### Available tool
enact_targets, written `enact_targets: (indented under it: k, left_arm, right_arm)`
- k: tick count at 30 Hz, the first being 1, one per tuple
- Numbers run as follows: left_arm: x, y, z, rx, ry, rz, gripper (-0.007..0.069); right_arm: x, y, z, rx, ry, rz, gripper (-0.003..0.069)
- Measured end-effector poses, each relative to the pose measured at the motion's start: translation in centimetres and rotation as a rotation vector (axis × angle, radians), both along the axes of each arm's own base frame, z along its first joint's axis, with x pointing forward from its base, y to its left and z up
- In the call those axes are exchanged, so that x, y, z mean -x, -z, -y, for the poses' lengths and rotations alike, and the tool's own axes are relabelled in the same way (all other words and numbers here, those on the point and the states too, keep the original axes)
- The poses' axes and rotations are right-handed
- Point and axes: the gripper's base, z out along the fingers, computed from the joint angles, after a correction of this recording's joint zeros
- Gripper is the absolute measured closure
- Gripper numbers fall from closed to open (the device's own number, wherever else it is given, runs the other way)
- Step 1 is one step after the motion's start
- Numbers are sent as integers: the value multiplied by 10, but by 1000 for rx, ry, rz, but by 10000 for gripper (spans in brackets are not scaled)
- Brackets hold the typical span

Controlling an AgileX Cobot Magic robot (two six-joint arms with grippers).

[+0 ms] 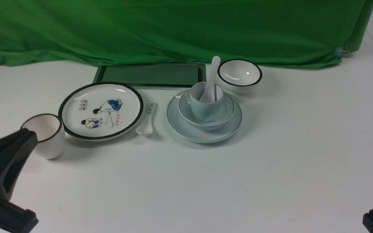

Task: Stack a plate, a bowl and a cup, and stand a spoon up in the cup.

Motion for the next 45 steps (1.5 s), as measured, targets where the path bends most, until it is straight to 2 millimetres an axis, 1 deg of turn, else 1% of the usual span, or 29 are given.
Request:
enact_targets:
  k: [2, 4, 5, 6, 8, 9, 10, 11, 13, 14, 15, 17, 34, 42, 45]
  left_arm:
    - [4, 4, -3, 19, -14, 50, 661]
    - [11, 16, -9, 58, -54, 108, 660]
    - [12, 18, -10, 59, -59, 106, 659]
    - [17, 30, -15, 87, -103, 143, 658]
    - [24, 49, -23, 118, -176, 152, 657]
    - [28, 56, -26, 137, -216, 136, 656]
    - [32, 64, -28, 141, -244, 68, 656]
    - [34, 68, -29, 145, -261, 45, 656]
    - [39, 81, -29, 132, -282, -68, 656]
    - [40, 82, -29, 130, -281, -82, 656]
    - [41, 91, -29, 117, -287, -164, 656]
    - [43, 97, -28, 106, -291, -231, 656]
    - [43, 99, -28, 99, -291, -248, 655]
    - [43, 99, -28, 99, -291, -248, 653]
    - [43, 99, -28, 97, -292, -249, 653]
  right_arm:
    - [0, 0, 0, -1, 0, 0, 581]
    - [0, 0, 0, 0, 0, -2, 577]
    - [0, 0, 0, 0, 0, -2, 576]
    - [0, 0, 0, 0, 0, -2, 573]
    - [0, 0, 0, 0, 0, -2, 569]
    - [0, 0, 0, 0, 0, -2, 566]
    - [0, 0, 0, 0, 0, -2, 562]
    - [0, 0, 0, 0, 0, -2, 559]
    - [0, 0, 0, 0, 0, -3, 553]
    - [0, 0, 0, 1, 0, -3, 551]
    - [0, 0, 0, 0, 0, -1, 547]
    - [0, 0, 0, 1, 0, -5, 542]
    - [0, 0, 0, 1, 0, -5, 524]
    - [0, 0, 0, 1, 0, -4, 497]
    - [3, -4, 3, 12, 12, 60, 498]
